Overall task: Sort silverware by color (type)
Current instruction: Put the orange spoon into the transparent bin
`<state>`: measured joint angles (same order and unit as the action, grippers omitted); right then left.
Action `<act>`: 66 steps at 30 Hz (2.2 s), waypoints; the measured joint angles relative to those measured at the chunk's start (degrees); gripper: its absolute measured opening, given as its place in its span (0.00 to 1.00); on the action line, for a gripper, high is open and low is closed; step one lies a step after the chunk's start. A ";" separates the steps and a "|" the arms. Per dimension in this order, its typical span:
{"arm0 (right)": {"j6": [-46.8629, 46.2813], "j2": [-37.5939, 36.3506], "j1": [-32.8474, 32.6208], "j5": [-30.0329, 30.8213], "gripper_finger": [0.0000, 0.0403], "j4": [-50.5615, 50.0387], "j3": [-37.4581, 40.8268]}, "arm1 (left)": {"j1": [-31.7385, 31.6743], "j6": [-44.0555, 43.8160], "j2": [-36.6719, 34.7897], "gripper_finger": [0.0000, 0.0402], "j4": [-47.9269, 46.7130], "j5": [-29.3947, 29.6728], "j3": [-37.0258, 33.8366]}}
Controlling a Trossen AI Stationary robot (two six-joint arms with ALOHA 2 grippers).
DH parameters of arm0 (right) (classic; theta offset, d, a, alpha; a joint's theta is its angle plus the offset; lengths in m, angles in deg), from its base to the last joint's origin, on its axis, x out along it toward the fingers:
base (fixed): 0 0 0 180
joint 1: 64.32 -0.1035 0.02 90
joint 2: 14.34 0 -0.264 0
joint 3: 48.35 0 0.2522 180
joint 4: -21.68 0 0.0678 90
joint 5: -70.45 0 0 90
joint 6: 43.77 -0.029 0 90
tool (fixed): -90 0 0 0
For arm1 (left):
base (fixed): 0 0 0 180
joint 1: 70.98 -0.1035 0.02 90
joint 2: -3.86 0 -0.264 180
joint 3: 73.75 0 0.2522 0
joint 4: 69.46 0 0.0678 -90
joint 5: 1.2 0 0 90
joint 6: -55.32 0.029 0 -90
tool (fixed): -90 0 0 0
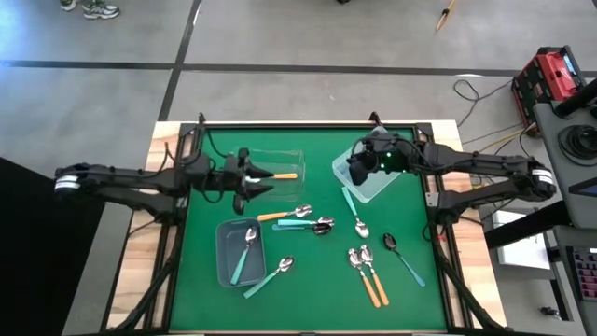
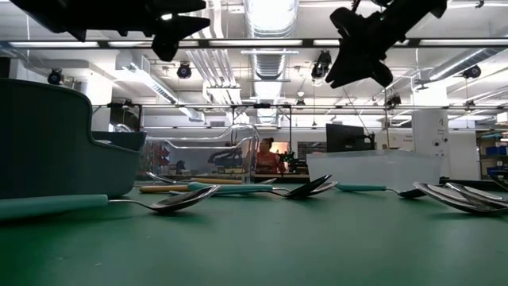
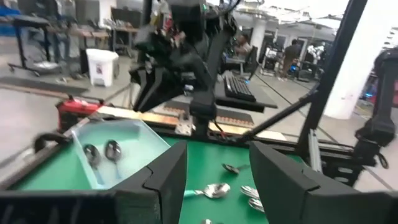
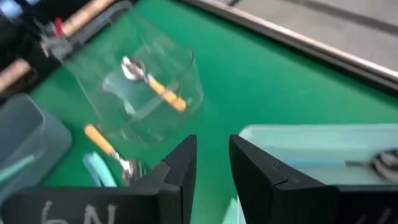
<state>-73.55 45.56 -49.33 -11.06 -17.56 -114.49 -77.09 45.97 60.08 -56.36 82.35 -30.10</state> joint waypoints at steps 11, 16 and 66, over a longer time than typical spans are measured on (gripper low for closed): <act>0.02 4.33 -5.73 -0.01 0.21 -9.25 -4.87 | 5.00 -1.10 8.28 0.39 -7.92 7.44 6.04; 0.36 5.29 -8.12 0.02 0.21 -10.40 -5.35 | 6.66 -1.11 12.52 0.39 -15.13 7.50 10.82; -25.06 5.36 -28.84 -6.00 0.21 -23.65 -5.24 | 22.95 -6.01 25.41 0.39 -46.72 19.55 28.09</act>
<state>-98.61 50.92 -78.17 -17.06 -41.21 -119.73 -54.14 39.97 85.49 -103.07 101.90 -2.01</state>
